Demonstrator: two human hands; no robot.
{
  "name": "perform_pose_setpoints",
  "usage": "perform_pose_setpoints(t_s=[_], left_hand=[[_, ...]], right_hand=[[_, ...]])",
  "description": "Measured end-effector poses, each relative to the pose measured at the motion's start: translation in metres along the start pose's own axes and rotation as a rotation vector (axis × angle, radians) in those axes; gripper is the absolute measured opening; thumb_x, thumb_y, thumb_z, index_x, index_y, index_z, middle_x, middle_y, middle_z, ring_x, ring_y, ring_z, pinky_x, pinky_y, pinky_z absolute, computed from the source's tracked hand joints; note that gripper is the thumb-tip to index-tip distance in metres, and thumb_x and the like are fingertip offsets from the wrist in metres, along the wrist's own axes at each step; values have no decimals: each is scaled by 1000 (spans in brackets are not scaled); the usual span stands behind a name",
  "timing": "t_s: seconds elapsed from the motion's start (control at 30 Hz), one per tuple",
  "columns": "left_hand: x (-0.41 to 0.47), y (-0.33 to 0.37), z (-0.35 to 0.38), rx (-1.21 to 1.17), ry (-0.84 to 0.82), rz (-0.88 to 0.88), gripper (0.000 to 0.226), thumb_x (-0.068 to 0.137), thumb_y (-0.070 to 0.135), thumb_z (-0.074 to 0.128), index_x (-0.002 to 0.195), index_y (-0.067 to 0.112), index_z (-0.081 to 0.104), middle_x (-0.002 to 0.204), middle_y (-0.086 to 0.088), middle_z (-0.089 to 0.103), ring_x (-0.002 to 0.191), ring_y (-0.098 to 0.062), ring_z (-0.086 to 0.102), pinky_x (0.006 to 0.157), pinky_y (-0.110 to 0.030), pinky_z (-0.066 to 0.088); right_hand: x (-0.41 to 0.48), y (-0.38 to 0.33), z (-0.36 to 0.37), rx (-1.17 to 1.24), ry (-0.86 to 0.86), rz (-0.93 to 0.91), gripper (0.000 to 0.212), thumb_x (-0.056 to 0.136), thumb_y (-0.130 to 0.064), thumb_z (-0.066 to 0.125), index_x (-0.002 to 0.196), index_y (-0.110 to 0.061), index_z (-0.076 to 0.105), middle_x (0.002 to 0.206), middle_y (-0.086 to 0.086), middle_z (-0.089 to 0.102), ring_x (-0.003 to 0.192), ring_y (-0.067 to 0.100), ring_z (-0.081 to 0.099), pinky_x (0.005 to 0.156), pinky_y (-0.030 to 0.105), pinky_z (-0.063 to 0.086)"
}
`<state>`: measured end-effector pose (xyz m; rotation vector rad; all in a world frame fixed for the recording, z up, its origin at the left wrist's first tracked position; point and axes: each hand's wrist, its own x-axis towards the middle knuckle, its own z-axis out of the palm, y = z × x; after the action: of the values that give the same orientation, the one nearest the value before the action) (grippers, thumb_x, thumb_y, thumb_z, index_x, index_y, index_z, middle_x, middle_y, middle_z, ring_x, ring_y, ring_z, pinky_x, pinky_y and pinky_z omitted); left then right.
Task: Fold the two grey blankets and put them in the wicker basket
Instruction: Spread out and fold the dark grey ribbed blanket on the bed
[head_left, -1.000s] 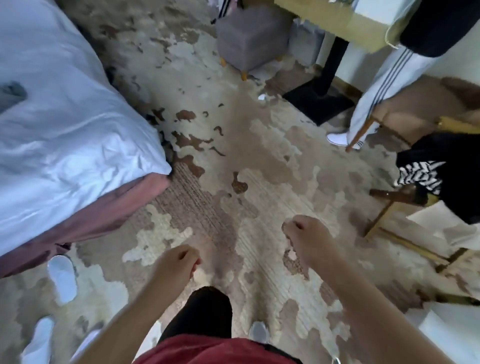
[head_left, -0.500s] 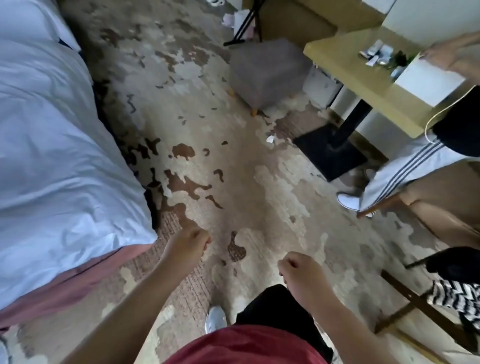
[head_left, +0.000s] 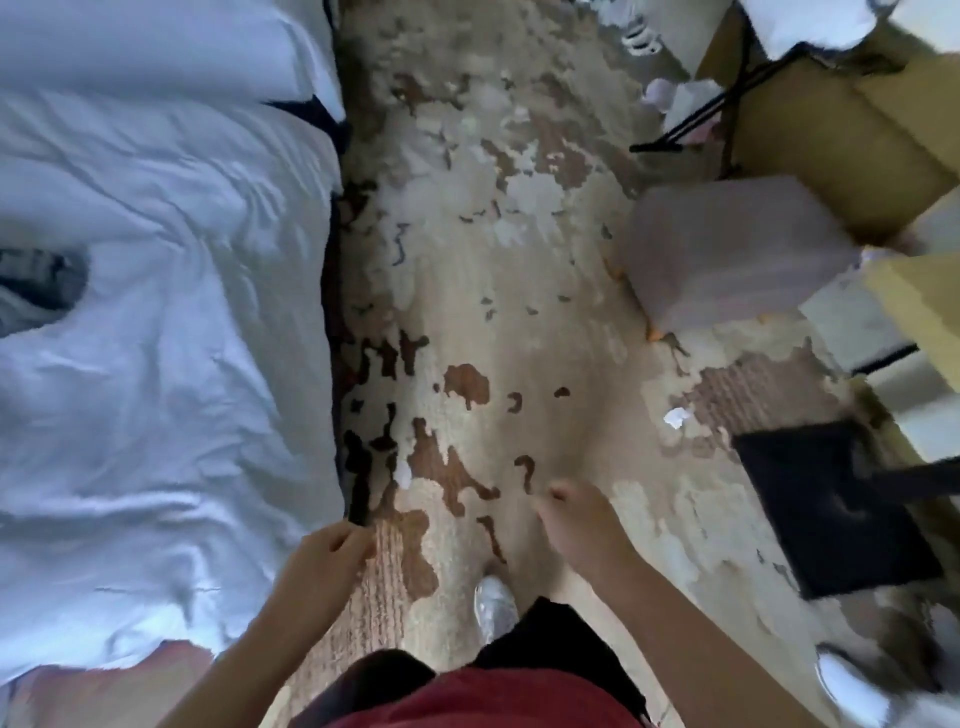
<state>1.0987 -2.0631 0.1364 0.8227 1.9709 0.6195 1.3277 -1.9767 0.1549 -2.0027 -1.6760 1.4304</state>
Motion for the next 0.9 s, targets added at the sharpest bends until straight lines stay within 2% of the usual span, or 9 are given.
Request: perform_pose_setpoints(t_s=[0.13, 0.2, 0.3, 0.37, 0.43, 0.5, 0.6, 0.77, 0.9], left_hand=[[23, -15, -56, -219, 238, -280, 30, 77, 26, 60, 49, 15, 58, 45, 2, 56, 54, -22, 53, 61, -32, 40], [35, -27, -77, -368, 329, -383, 25, 68, 28, 55, 46, 14, 56, 42, 2, 52, 51, -24, 49, 62, -33, 40], [68, -51, -101, -528, 436, -521, 38, 84, 8, 56, 46, 12, 56, 42, 1, 49, 49, -22, 45, 58, -31, 39], [103, -63, -119, -574, 464, -563, 38, 86, 5, 53, 49, 12, 57, 42, 1, 51, 46, -20, 47, 54, -27, 40], [147, -60, -144, -593, 455, -566, 37, 84, 6, 54, 48, 12, 56, 42, 1, 52, 45, -18, 47, 54, -26, 40], [194, -43, -176, -632, 446, -533, 35, 85, 6, 54, 51, 11, 58, 44, 1, 53, 47, -19, 48, 55, -27, 39], [262, -1, -241, -660, 478, -402, 30, 87, 10, 54, 58, 10, 61, 54, -3, 55, 53, -18, 50, 57, -26, 40], [348, 50, -345, -637, 576, -224, 29, 87, 17, 52, 60, 14, 61, 59, 0, 57, 55, -15, 52, 57, -26, 43], [385, 24, -387, -690, 657, -329, 29, 87, 17, 52, 61, 14, 61, 61, -2, 56, 57, -18, 50, 60, -27, 41]], right_hand=[[86, -142, 18, -113, -185, -257, 19, 84, -14, 45, 66, -12, 45, 61, 10, 37, 55, 18, 35, 54, 29, 29], [120, -208, 46, -136, -259, -347, 21, 83, -16, 47, 63, -10, 47, 59, 8, 43, 57, 19, 42, 56, 30, 33], [162, -281, 101, -189, -357, -434, 24, 77, -20, 48, 64, 0, 46, 58, 8, 43, 57, 19, 42, 58, 30, 33], [186, -310, 134, -259, -404, -467, 24, 76, -19, 47, 69, 4, 44, 61, 9, 41, 57, 18, 38, 58, 30, 29], [210, -324, 154, -296, -440, -428, 22, 78, -17, 47, 66, 0, 43, 59, 7, 40, 56, 17, 38, 57, 29, 29], [231, -331, 161, -333, -472, -338, 23, 79, -18, 47, 57, -12, 43, 56, 3, 41, 55, 17, 39, 55, 30, 31], [260, -346, 158, -497, -478, -275, 24, 79, -25, 47, 55, -23, 44, 55, 0, 45, 54, 17, 43, 57, 31, 35], [309, -393, 177, -520, -474, -166, 25, 85, -15, 49, 61, -15, 45, 57, 3, 43, 55, 18, 40, 56, 31, 35], [363, -462, 238, -592, -601, -240, 25, 84, -12, 48, 60, -14, 44, 55, 3, 40, 55, 18, 37, 54, 31, 31]])
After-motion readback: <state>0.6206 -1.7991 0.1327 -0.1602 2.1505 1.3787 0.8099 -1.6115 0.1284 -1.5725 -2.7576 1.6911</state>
